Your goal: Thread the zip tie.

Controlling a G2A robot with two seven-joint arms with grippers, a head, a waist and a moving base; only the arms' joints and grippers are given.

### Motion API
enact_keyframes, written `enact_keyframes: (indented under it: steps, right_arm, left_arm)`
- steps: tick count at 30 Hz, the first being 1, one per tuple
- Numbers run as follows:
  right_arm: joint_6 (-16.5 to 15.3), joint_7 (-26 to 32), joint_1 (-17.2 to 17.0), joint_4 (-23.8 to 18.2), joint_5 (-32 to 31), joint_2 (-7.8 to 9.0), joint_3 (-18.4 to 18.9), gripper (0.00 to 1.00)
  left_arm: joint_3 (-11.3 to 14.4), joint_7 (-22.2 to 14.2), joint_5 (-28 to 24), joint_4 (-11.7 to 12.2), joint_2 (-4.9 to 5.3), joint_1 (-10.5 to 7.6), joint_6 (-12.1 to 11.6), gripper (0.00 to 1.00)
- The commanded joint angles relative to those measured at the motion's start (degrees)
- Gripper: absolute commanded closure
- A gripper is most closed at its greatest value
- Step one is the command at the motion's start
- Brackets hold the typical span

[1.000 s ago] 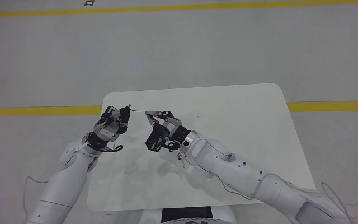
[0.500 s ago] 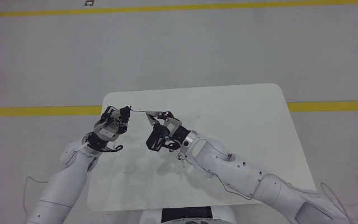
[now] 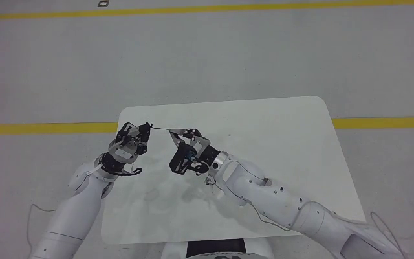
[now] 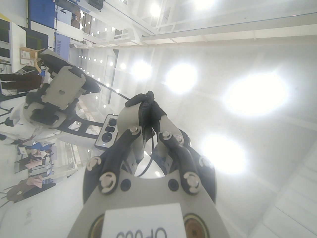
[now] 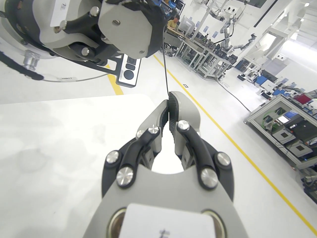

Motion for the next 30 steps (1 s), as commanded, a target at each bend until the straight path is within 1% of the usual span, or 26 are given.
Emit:
enact_keyframes:
  steps: [1, 30]
  right_arm:
    - [-0.05, -0.02, -0.06, 0.06, 0.00, -0.04, 0.05, 1.00]
    - [-1.08, 0.34, -1.27, 1.29, 0.00, -0.56, 1.36, 1.00]
  left_arm:
    - [0.00, 0.00, 0.00, 0.00, 0.00, 0.00, 0.00, 1.00]
    - [0.00, 0.00, 0.00, 0.00, 0.00, 0.00, 0.00, 1.00]
